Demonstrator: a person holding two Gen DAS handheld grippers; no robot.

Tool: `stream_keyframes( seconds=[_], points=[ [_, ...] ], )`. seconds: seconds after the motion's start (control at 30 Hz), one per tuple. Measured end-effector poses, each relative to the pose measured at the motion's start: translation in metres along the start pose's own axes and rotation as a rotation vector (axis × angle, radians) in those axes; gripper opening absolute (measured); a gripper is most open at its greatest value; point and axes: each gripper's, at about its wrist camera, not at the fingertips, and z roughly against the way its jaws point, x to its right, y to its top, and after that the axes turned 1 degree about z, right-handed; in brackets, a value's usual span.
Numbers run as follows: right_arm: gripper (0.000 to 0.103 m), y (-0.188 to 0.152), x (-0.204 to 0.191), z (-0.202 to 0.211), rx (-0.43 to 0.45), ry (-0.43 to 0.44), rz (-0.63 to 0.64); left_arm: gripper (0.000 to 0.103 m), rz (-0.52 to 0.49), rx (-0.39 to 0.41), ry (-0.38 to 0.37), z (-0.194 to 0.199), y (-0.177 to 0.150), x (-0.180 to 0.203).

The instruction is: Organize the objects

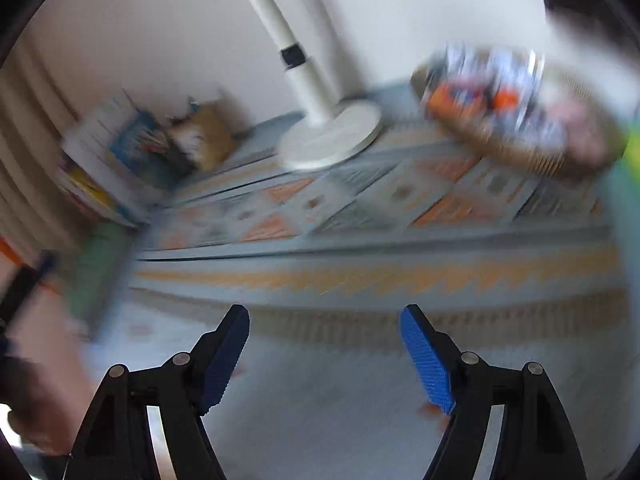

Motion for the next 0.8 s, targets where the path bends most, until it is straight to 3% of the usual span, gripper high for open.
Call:
stream_keyframes(
  seconds=[0.07,0.17,0.3,0.37,0.47,0.8],
  points=[
    [0.077,-0.004,0.004,-0.012,0.035,-0.088,0.026,0.102,0.007,-0.029,0.102,-0.033,-0.014,-0.001],
    [0.077,-0.012,0.015,-0.025,0.025,-0.073,-0.009,0.102,-0.033,-0.037,0.170,-0.064,-0.027,0.010],
    [0.077,-0.011,0.014,-0.041,-0.023,-0.072,-0.001,0.103,-0.044,-0.014,0.153,-0.076,-0.035,0.018],
    [0.085,-0.010,0.015,-0.040,-0.013,-0.078,-0.008,0.102,-0.029,-0.089,0.154,-0.084,-0.038,0.015],
    [0.087,-0.010,0.018,-0.039,-0.002,-0.095,-0.027,0.102,0.016,-0.131,0.139,-0.090,-0.039,0.006],
    [0.088,-0.012,0.000,-0.043,-0.016,-0.135,0.067,0.102,0.037,-0.242,0.254,-0.110,-0.049,0.005]
  ],
)
